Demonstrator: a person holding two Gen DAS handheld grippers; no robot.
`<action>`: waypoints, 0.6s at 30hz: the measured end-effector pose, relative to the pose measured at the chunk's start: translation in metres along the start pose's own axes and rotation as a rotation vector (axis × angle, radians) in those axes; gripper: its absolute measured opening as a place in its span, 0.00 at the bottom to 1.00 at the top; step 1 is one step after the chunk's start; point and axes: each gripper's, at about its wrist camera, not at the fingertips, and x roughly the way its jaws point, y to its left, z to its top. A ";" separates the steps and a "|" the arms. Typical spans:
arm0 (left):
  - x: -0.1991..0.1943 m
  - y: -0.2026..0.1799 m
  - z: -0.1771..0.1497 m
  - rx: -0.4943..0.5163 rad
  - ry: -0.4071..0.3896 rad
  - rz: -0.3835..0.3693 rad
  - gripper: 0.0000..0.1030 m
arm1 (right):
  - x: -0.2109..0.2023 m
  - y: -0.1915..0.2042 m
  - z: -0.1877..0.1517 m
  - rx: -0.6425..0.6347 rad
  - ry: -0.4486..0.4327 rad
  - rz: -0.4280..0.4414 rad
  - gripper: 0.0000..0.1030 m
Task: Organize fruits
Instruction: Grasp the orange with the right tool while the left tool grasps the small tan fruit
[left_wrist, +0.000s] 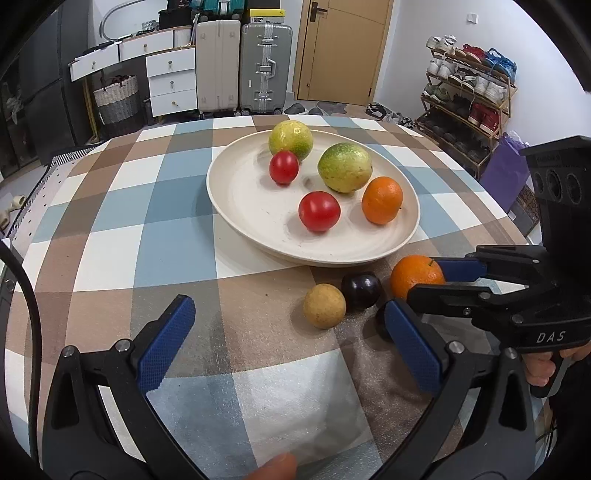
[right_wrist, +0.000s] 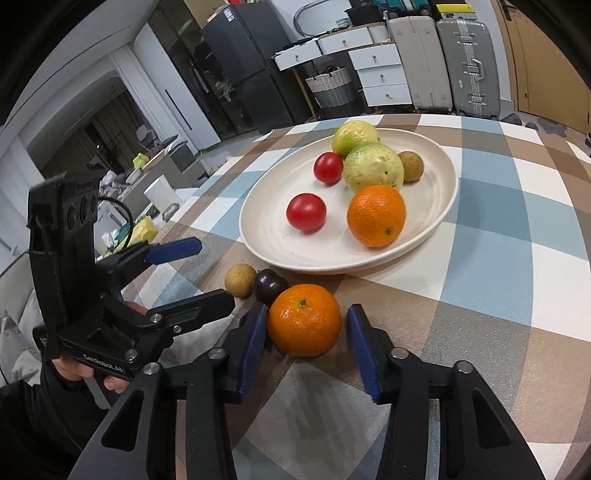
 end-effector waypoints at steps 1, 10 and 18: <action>0.000 0.000 0.000 0.001 -0.001 0.000 1.00 | -0.001 0.001 0.000 -0.006 -0.001 -0.004 0.40; 0.002 0.000 0.000 -0.010 0.011 0.005 0.99 | -0.016 -0.003 0.002 0.001 -0.074 -0.011 0.39; 0.010 -0.002 -0.002 0.002 0.059 -0.053 0.71 | -0.017 -0.006 0.003 0.011 -0.075 -0.020 0.39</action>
